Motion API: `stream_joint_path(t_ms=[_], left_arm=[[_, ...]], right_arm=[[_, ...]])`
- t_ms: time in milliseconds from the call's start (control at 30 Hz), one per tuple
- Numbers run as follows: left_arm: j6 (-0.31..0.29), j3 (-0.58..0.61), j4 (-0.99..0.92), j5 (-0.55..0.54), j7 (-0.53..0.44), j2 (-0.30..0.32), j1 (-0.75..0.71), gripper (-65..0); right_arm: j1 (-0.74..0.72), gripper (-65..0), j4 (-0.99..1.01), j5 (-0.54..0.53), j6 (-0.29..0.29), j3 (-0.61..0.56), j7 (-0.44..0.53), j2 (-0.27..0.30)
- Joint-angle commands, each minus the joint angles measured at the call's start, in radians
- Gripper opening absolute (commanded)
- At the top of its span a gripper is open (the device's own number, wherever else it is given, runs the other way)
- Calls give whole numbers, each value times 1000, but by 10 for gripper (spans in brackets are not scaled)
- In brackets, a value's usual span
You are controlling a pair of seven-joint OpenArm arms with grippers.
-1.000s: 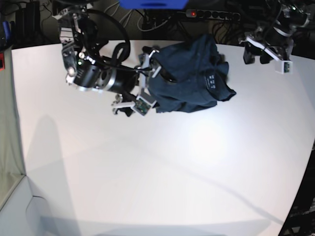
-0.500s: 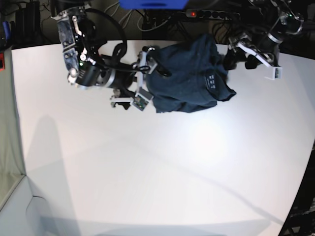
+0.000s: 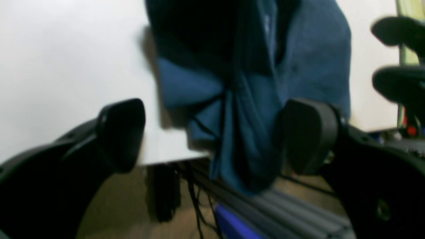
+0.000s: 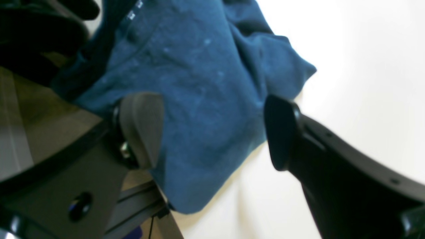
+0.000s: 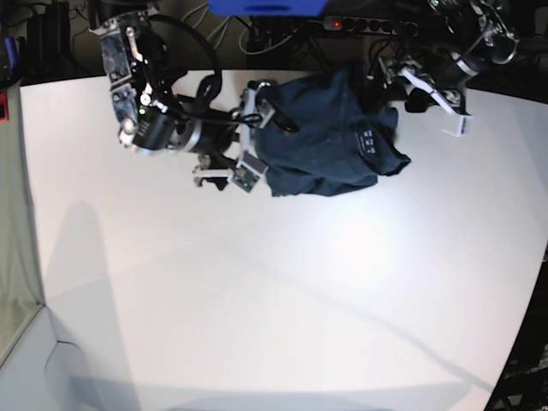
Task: Layout the t-shirt on the table in an organized manner, then fold the t-shirt properly
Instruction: 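Press the folded bundle with both grippers to tuck its edges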
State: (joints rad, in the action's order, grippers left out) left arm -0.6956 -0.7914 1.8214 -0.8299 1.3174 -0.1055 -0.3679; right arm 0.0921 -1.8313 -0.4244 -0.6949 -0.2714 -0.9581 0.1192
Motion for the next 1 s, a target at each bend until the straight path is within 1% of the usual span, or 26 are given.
stream_joint_path(t_ms=[0,67,133,333,500,600,633,733,900,967], left_arm=[[-3,-6,18,-59,-9,22,0,-3],[-3,-6,10,-91,-9,40,4,-2],[-3,-6,-5,-93,-9,46,8,-2],[-3,-3,-183,-90,-9,43,103,-2],[-3,7,-262,-88,-9,40,158,-2],[-3,33,-265,-44,-19,39,172,-2],[-3,51,-265,-22,-39,39,175,-2],[-3,132,-266,33,-141,39,169,-2],[-3,272,-268,134,-247,40,149,-2],[-3,326,-302,172,-289,39,149,-4]], right_arm=[[-15,-177,-17,-18,-3,1,21,1],[-15,-177,-17,-18,-3,1,21,1],[-15,-177,-17,-18,-3,1,21,1],[-15,-177,-17,-18,-3,1,21,1],[-15,-177,-17,-18,-3,1,21,1],[-15,-177,-17,-18,-3,1,21,1],[-15,-177,-17,-18,-3,1,21,1],[-15,-177,-17,-18,-3,1,21,1],[-15,-177,-17,-18,-3,1,21,1],[-15,-177,-17,-18,-3,1,21,1]])
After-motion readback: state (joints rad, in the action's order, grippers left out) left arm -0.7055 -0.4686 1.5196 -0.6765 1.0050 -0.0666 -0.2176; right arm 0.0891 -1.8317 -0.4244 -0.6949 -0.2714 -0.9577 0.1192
